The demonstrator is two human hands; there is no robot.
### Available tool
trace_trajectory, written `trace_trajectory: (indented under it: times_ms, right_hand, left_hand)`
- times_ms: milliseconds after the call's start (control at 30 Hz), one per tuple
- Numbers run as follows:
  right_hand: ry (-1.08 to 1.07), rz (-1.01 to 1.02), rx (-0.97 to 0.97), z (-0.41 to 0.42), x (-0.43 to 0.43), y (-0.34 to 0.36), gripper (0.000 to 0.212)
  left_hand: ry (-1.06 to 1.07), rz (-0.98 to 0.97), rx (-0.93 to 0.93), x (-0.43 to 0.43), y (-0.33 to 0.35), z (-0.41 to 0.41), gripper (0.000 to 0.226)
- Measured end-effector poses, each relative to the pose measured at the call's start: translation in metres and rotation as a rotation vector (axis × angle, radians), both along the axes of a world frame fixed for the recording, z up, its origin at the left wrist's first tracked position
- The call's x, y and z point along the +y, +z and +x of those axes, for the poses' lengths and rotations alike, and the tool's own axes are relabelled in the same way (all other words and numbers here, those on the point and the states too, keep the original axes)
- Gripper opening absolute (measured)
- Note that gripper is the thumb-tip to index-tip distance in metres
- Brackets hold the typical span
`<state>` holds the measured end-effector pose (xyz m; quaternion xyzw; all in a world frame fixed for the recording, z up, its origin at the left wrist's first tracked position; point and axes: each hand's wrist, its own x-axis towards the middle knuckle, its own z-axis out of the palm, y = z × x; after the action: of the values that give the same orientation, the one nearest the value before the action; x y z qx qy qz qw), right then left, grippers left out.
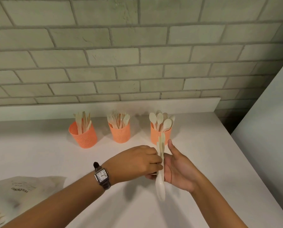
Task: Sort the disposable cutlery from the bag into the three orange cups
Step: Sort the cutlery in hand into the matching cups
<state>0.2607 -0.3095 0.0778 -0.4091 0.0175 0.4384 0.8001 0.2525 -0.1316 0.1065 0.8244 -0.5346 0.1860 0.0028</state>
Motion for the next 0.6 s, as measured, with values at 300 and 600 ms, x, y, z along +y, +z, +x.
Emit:
trace_trajectory:
  times_ms: [300, 600]
  right_hand:
    - [-0.252, -0.238, -0.217, -0.002, -0.017, -0.014, 0.015]
    - [-0.367, -0.487, -0.399, -0.003, -0.033, -0.021, 0.016]
  left_hand:
    - [0.618, -1.251, 0.522, -0.008, 0.025, 0.027, 0.012]
    - [0.808, -1.489, 0.766, -0.039, -0.015, 0.101, 0.014]
